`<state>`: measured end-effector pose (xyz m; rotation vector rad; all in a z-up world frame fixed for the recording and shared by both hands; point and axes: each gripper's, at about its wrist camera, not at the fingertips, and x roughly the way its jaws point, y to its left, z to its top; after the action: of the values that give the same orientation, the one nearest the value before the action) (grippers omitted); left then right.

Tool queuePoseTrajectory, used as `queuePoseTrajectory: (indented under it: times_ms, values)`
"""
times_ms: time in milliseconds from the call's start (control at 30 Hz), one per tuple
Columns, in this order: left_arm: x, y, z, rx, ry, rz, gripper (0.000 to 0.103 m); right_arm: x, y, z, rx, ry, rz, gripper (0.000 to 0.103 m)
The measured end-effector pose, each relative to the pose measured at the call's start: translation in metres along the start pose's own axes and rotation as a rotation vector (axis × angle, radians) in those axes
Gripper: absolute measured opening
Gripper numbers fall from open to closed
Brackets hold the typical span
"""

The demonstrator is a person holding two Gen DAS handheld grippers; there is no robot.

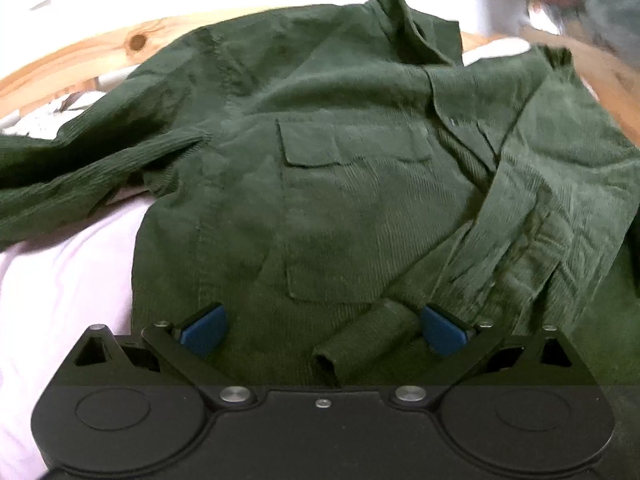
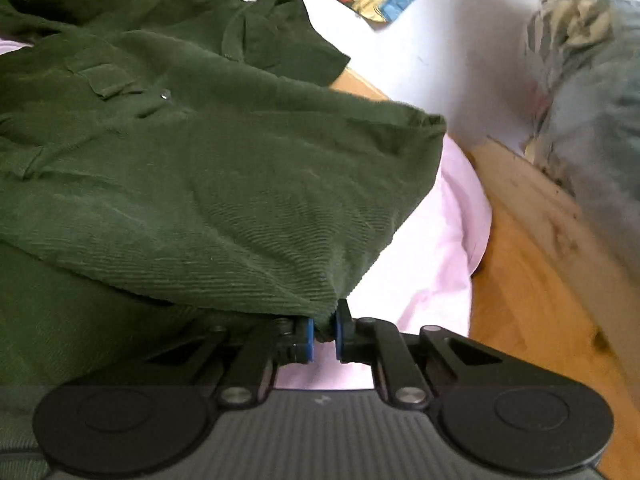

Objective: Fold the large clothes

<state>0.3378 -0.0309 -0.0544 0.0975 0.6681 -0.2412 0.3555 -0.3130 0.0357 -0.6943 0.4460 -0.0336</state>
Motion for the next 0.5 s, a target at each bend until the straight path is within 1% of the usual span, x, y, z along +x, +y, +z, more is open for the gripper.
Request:
queuePoseTrajectory:
  times_ms: [33, 67, 100, 133, 167, 200, 233, 300, 333, 367, 433, 500]
  values:
    - [0.002, -0.003, 0.0, 0.024, 0.008, 0.011, 0.103, -0.002, 0.0, 0.001, 0.004, 0.001, -0.008, 0.012]
    - [0.002, -0.005, -0.001, 0.038, 0.008, 0.018, 0.103, -0.006, 0.0, 0.004, 0.014, 0.005, -0.018, 0.016]
    - [0.0, -0.005, 0.0, 0.038, 0.005, 0.02, 0.103, -0.01, 0.0, 0.008, 0.021, 0.011, -0.022, 0.027]
    - [-0.002, -0.003, 0.0, 0.033, 0.01, 0.019, 0.103, -0.017, 0.0, 0.01, 0.023, 0.019, -0.027, 0.035]
    - [-0.006, -0.001, 0.0, 0.026, 0.016, 0.016, 0.103, -0.03, 0.003, 0.008, 0.027, 0.023, -0.041, 0.051]
    - [-0.011, 0.002, 0.0, 0.02, 0.014, 0.017, 0.103, -0.042, 0.005, 0.012, 0.034, 0.017, -0.052, 0.064]
    - [-0.016, 0.005, 0.0, 0.012, 0.01, 0.02, 0.103, -0.056, 0.007, 0.014, 0.051, -0.001, -0.069, 0.07]
    - [-0.028, 0.014, 0.001, 0.004, 0.003, 0.046, 0.103, -0.085, 0.015, 0.02, 0.128, -0.055, -0.115, 0.097]
    - [-0.035, 0.018, 0.002, 0.007, -0.003, 0.062, 0.103, -0.098, 0.02, 0.023, 0.178, -0.081, -0.121, 0.101]
    - [-0.043, 0.023, 0.002, 0.012, -0.013, 0.087, 0.103, -0.11, 0.025, 0.026, 0.23, -0.107, -0.113, 0.102]
    - [-0.059, 0.035, 0.002, 0.019, -0.034, 0.143, 0.103, -0.127, 0.034, 0.033, 0.33, -0.132, -0.073, 0.102]
    - [-0.076, 0.048, 0.001, 0.022, -0.036, 0.223, 0.102, -0.138, 0.042, 0.039, 0.451, -0.17, -0.026, 0.103]
